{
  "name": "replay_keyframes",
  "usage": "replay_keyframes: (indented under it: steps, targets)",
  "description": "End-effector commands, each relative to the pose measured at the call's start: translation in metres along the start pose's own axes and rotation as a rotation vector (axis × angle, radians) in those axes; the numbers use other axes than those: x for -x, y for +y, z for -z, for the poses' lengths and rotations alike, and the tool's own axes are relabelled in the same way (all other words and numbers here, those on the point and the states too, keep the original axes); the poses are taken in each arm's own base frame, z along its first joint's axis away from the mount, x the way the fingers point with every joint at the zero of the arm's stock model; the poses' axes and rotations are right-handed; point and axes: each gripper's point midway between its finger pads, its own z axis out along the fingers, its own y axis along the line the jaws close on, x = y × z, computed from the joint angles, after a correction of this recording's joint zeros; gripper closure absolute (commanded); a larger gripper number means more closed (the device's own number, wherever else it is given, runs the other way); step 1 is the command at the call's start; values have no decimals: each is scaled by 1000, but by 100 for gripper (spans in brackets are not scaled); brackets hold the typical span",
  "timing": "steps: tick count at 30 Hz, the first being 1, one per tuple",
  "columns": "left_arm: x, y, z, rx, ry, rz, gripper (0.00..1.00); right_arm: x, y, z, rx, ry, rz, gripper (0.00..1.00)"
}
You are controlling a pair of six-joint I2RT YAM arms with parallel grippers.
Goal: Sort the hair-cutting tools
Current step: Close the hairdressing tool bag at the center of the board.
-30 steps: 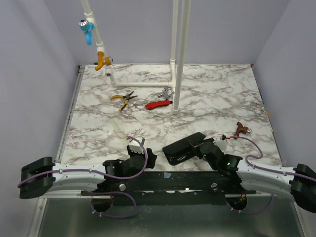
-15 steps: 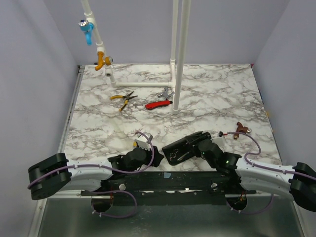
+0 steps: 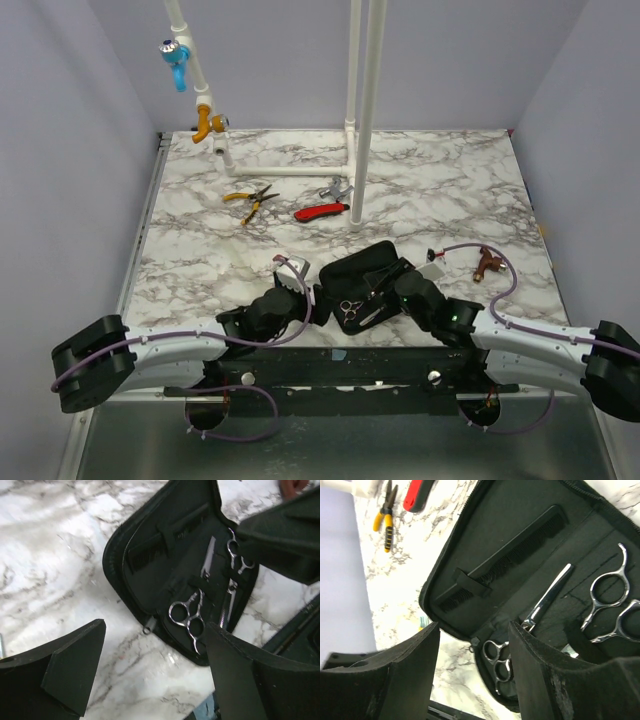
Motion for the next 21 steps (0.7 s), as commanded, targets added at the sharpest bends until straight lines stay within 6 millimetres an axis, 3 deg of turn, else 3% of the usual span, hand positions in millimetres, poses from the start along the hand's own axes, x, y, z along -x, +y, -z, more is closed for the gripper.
replay_keyframes:
  steps: [1, 5, 11, 14, 17, 21]
  targets:
    - [31, 5, -21, 32, -37, -70, 17, 3, -19, 3, -51, -4, 115, 39]
    - [36, 18, -41, 64, 6, -45, 17, -3, -27, 8, -23, 34, 185, 39]
    - [50, 29, -51, 66, 12, 24, 17, -12, -45, 14, -3, 74, 261, 39]
    - [51, 16, -59, -40, 66, 3, 19, -17, -48, 16, 17, 99, 286, 39]
    - [54, -3, -67, -148, 130, -31, 20, -21, -32, 18, 95, 123, 323, 39]
    - [46, -11, -78, -206, 221, -42, 23, -28, -23, 21, 148, 164, 379, 39]
